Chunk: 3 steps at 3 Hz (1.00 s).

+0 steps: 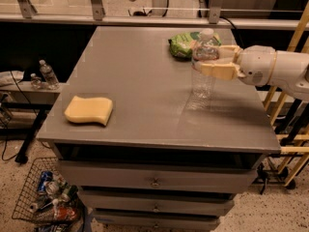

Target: Place water bottle upright

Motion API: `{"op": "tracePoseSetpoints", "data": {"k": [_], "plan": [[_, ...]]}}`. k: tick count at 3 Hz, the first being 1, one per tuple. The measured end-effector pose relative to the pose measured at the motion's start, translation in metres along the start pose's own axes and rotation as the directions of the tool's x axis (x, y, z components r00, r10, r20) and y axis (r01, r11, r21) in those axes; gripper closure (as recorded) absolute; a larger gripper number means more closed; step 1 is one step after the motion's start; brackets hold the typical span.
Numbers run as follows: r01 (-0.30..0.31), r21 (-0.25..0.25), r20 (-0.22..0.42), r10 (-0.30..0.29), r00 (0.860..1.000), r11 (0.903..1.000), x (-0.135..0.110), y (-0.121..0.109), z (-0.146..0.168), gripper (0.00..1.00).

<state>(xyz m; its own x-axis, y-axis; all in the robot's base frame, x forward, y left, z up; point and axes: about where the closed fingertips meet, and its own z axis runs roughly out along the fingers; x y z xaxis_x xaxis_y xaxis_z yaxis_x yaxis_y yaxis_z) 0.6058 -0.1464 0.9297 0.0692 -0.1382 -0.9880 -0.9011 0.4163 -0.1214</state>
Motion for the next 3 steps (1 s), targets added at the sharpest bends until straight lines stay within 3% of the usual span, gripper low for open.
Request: {"op": "tracePoseSetpoints", "data": {"k": [2, 3], "plan": [[0.001, -0.009, 0.002, -0.001, 1.000, 1.0000, -0.0015, 0.0021, 0.0050, 0.13], [0.002, -0.014, 0.003, -0.002, 1.000, 0.9999, -0.0022, 0.0032, 0.0075, 0.00]]}}
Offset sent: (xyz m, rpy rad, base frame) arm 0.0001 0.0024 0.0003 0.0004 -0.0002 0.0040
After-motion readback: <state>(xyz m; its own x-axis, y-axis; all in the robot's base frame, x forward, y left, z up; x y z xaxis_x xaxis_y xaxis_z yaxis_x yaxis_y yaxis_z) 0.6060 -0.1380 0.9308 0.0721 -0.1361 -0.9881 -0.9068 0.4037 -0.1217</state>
